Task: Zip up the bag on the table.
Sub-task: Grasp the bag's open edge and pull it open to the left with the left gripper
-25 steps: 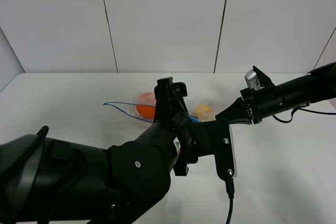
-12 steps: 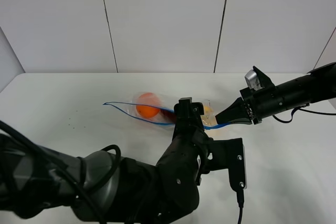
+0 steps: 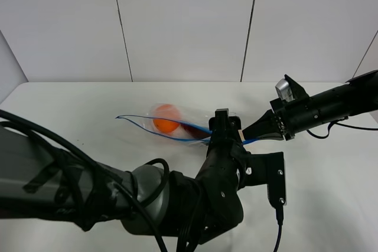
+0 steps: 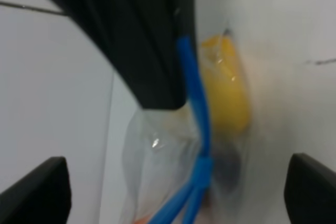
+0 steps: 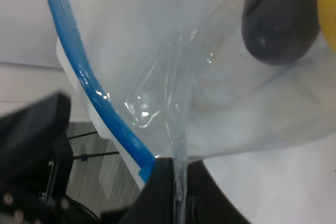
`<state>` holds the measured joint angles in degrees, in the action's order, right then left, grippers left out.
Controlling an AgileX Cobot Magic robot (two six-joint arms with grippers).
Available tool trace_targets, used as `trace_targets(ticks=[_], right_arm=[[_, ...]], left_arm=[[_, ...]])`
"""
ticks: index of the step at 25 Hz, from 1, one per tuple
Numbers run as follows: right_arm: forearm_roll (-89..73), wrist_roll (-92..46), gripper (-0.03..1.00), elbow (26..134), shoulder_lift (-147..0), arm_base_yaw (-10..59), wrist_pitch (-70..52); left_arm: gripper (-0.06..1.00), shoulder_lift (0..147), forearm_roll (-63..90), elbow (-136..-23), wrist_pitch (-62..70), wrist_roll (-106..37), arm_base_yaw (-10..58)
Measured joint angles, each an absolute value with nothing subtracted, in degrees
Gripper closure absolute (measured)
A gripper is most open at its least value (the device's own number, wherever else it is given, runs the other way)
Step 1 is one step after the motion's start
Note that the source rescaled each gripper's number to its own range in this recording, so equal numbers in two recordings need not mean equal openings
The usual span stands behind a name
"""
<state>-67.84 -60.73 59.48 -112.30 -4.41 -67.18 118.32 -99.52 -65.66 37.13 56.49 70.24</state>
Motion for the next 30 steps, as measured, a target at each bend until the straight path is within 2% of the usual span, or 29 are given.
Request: trace_targets(ticks=[8,19,23,30], right_arm=[[-67.59,-60.73,0.97,59.48,-112.30,-4.41,-67.18],[-67.57,-60.73,0.97,59.48,-112.30,-4.41,-67.18],[-67.52,-60.73,0.97,59.48,-112.30,-4.41,-67.18],[-67.52,-60.73,0.97,59.48,-112.30,-4.41,-67.18]], left_arm=[[0.14,118.44,-99.52,-65.97,36.58,56.11,69.96],[0.43,118.44,-99.52,-66.16,36.51,53.73,69.96],[0.49,118.44,-99.52,-66.16,36.32,53.52,69.96],[0.52,118.44,-99.52,-66.30,34.70,53.48,69.96]])
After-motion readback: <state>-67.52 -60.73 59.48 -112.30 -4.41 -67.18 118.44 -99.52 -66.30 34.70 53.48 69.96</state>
